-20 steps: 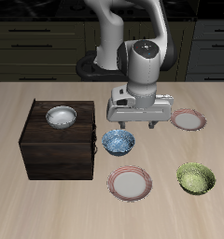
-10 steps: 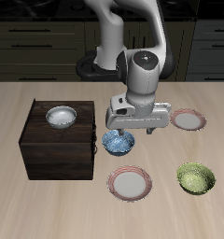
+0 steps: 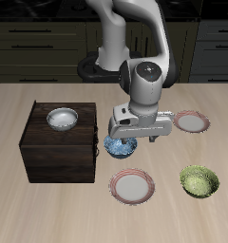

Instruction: Stack the blue bowl on the green bowl

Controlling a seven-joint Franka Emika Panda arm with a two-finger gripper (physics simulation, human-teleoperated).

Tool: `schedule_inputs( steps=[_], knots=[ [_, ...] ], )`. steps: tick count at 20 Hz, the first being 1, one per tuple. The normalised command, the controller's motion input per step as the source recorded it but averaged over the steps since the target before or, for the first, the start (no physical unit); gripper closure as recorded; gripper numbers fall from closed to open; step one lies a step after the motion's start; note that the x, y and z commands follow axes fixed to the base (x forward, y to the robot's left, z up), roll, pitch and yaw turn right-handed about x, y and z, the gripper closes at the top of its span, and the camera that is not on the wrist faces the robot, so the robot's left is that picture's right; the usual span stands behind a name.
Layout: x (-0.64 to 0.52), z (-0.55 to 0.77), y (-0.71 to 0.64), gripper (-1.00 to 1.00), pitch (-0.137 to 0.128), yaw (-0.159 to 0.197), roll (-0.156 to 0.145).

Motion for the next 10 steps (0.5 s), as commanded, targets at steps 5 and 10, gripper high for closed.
schedule_inputs(
  steps=[5, 10],
  knots=[
    [0.04, -0.12, -0.04, -1.0, 0.054, -0.006, 0.018],
    [0.01, -0.12, -0.01, 1.0, 0.026, 0.024, -0.024]
  ],
)
